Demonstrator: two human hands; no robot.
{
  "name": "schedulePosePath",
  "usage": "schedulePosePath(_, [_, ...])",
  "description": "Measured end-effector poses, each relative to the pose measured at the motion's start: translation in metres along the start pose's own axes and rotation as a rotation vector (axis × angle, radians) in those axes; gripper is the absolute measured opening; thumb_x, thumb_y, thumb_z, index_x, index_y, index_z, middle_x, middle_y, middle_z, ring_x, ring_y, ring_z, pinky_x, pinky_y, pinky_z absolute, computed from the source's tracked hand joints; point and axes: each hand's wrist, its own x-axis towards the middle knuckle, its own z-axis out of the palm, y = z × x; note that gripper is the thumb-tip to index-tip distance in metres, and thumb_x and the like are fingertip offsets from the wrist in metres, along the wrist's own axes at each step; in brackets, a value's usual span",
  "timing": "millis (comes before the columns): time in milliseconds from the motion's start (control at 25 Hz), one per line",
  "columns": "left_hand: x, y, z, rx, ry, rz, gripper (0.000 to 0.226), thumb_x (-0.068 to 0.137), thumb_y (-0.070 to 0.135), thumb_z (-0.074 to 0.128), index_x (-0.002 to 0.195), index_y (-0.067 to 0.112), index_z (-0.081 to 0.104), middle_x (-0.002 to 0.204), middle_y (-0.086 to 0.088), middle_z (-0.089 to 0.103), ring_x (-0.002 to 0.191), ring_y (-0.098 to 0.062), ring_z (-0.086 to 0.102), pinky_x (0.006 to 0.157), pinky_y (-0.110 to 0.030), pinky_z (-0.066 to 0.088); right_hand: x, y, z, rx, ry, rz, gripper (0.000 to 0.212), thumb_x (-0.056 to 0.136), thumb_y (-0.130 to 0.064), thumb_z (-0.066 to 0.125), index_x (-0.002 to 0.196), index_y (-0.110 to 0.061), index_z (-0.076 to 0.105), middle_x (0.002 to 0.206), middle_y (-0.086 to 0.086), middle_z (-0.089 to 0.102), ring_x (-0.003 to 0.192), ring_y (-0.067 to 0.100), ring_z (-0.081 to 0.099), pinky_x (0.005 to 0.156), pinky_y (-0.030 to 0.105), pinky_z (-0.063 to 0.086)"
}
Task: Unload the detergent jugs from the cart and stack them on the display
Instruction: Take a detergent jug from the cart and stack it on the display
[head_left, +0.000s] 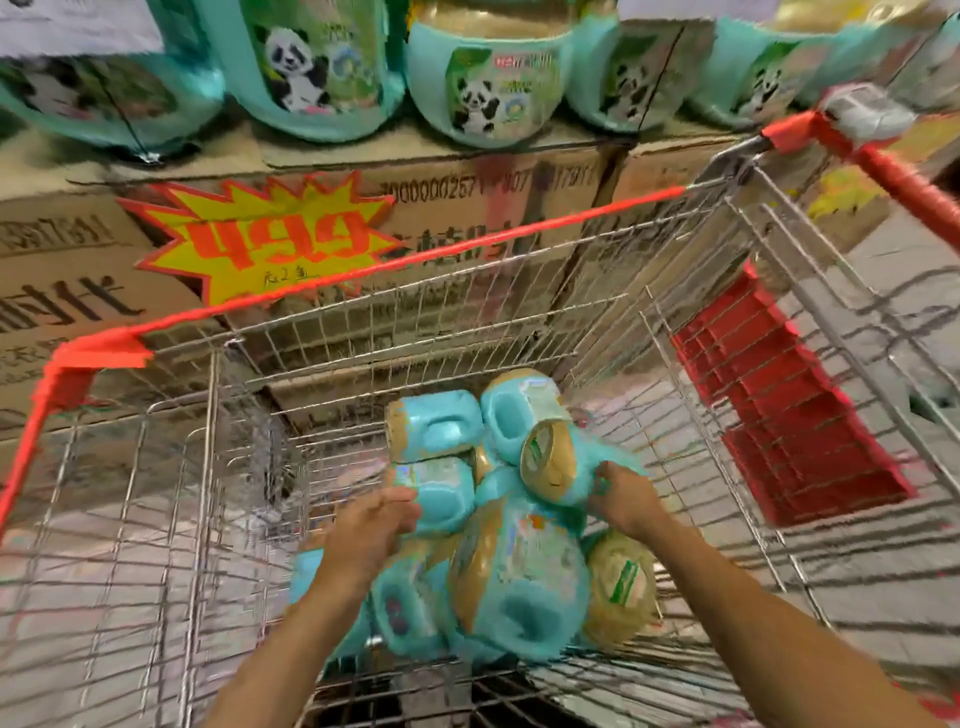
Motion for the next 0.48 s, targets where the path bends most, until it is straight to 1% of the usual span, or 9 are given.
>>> schedulePosePath(40, [-0.001, -0.005, 0.011, -0.008, 0.017, -0.024, 0.015, 0.092, 0.001, 0.058, 0.086, 0.013, 0.066, 0.08, -0.014, 0.064, 0.071, -0.02, 0.057, 0.066, -0.027, 0.043, 0.005, 0.008, 0.006, -0.027, -0.063, -0.032, 0.054, 0.086, -0.03, 0.068, 0.13, -0.003, 0.051, 0.131, 0.018, 0.057, 0.119, 0.032, 0.055, 0.091, 0.032, 0.039])
schedulePosePath(80, [-0.004, -0.009, 0.02, -0.008, 0.021, -0.043, 0.016, 0.092, 0.002, 0.058, 0.085, 0.014, 0.065, 0.08, -0.012, 0.065, 0.072, -0.019, 0.057, 0.066, -0.027, 0.042, 0.009, 0.014, 0.012, -0.054, -0.112, -0.061, 0.056, 0.086, -0.031, 0.068, 0.131, -0.003, 0.048, 0.13, 0.018, 0.057, 0.118, 0.032, 0.055, 0.091, 0.033, 0.04])
schedulePosePath(160, [-0.009, -0.016, 0.032, -0.006, 0.021, -0.084, 0.014, 0.094, 0.004, 0.057, 0.089, 0.014, 0.065, 0.081, -0.006, 0.068, 0.072, -0.015, 0.059, 0.062, -0.024, 0.041, 0.014, 0.023, 0.022, -0.072, -0.149, -0.103, 0.059, 0.085, -0.033, 0.069, 0.131, -0.006, 0.045, 0.127, 0.016, 0.059, 0.115, 0.033, 0.056, 0.091, 0.035, 0.043])
schedulePosePath(200, [-0.01, -0.021, 0.035, -0.004, 0.025, -0.099, 0.013, 0.093, 0.004, 0.057, 0.092, 0.013, 0.066, 0.082, -0.004, 0.069, 0.073, -0.013, 0.06, 0.063, -0.024, 0.041, 0.014, 0.024, 0.027, -0.046, -0.147, -0.109, 0.056, 0.084, -0.035, 0.069, 0.129, -0.008, 0.047, 0.124, 0.014, 0.061, 0.112, 0.032, 0.058, 0.09, 0.036, 0.046])
schedulePosePath(280, [-0.009, -0.025, 0.04, 0.02, 0.029, -0.115, 0.014, 0.092, 0.004, 0.058, 0.096, 0.013, 0.068, 0.083, -0.003, 0.07, 0.073, -0.012, 0.062, 0.064, -0.024, 0.042, 0.015, 0.022, 0.034, 0.019, -0.109, -0.104, 0.05, 0.086, -0.037, 0.068, 0.123, -0.01, 0.051, 0.117, 0.011, 0.064, 0.106, 0.03, 0.06, 0.086, 0.036, 0.047])
schedulePosePath(400, [-0.002, -0.024, 0.046, 0.045, 0.031, -0.147, 0.012, 0.092, 0.006, 0.06, 0.098, 0.012, 0.068, 0.086, -0.005, 0.068, 0.075, -0.013, 0.062, 0.062, -0.022, 0.045, 0.016, 0.016, 0.026, 0.118, 0.003, -0.055, 0.043, 0.087, -0.038, 0.067, 0.116, -0.008, 0.055, 0.104, 0.011, 0.066, 0.096, 0.029, 0.062, 0.079, 0.035, 0.045])
schedulePosePath(440, [-0.001, -0.021, 0.048, 0.039, 0.019, -0.152, 0.012, 0.092, 0.006, 0.06, 0.099, 0.012, 0.068, 0.086, -0.005, 0.068, 0.075, -0.013, 0.062, 0.059, -0.018, 0.047, 0.015, 0.015, 0.018, 0.14, 0.048, -0.042, 0.039, 0.088, -0.04, 0.066, 0.109, -0.009, 0.056, 0.096, 0.009, 0.064, 0.089, 0.028, 0.06, 0.073, 0.034, 0.042])
schedulePosePath(480, [0.0, -0.019, 0.051, 0.034, 0.004, -0.154, 0.012, 0.093, 0.006, 0.059, 0.099, 0.012, 0.067, 0.086, -0.004, 0.068, 0.075, -0.012, 0.062, 0.054, -0.013, 0.047, 0.014, 0.014, 0.008, 0.152, 0.083, -0.038, 0.035, 0.088, -0.042, 0.064, 0.098, -0.01, 0.055, 0.087, 0.007, 0.06, 0.081, 0.027, 0.056, 0.068, 0.033, 0.038])
